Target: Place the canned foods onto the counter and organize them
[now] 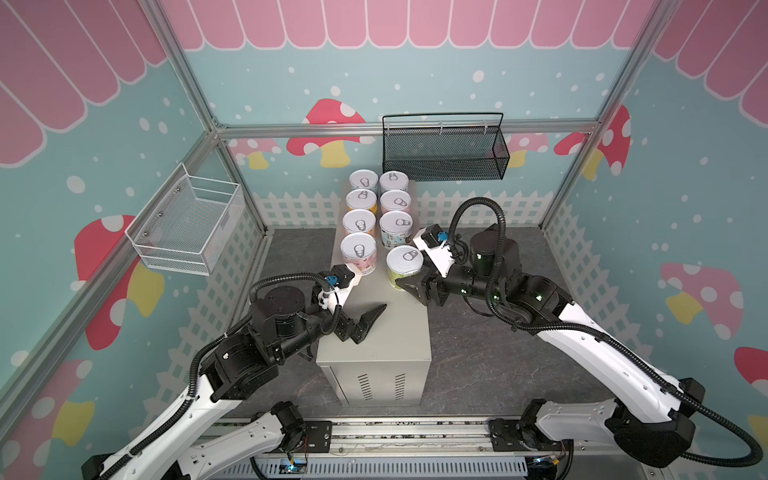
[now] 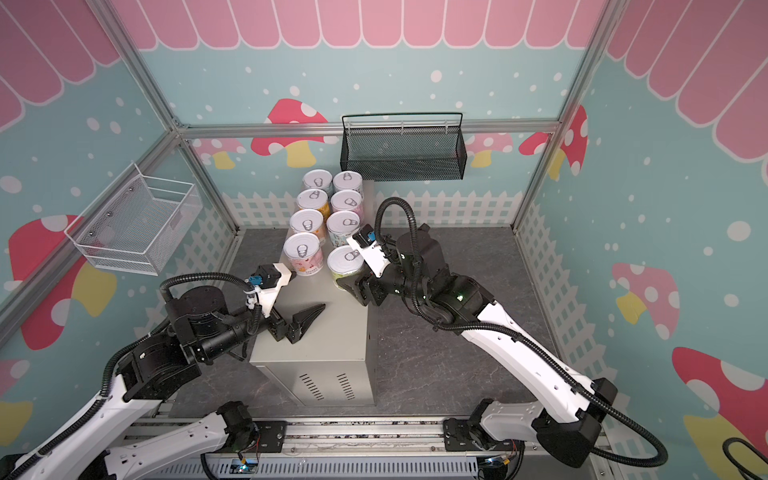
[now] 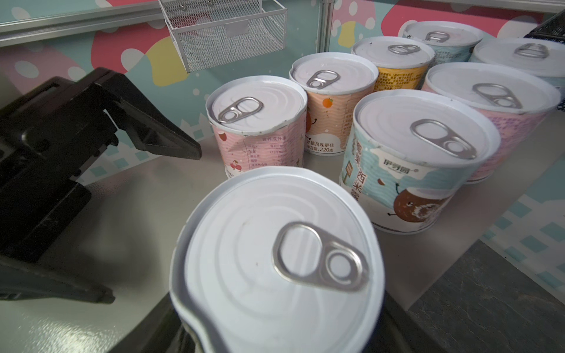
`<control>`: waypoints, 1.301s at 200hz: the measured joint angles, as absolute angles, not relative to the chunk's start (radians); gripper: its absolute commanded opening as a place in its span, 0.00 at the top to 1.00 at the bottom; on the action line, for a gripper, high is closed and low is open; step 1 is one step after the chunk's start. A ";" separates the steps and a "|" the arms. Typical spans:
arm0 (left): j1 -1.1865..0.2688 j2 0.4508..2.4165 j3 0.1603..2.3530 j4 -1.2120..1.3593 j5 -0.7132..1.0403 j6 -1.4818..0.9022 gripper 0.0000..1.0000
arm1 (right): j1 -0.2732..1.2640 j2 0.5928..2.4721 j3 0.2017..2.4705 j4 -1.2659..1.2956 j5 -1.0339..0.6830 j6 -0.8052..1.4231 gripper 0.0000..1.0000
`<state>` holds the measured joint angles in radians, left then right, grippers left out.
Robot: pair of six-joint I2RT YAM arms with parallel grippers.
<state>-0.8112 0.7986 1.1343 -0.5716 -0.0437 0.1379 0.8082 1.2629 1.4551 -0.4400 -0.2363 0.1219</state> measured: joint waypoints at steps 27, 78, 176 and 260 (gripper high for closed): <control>-0.811 0.799 1.134 -0.572 -0.044 0.138 0.01 | 0.808 1.277 1.455 -0.416 -0.228 0.122 0.32; -0.811 0.796 1.134 -0.574 -0.044 0.138 0.00 | 0.808 1.295 1.455 -0.388 -0.218 0.122 0.32; -0.811 0.796 1.134 -0.575 -0.033 0.138 0.01 | 0.808 1.303 1.455 -0.373 -0.199 0.126 0.31; -0.811 0.793 1.134 -0.577 -0.033 0.138 0.00 | 0.808 1.310 1.455 -0.358 -0.190 0.130 0.31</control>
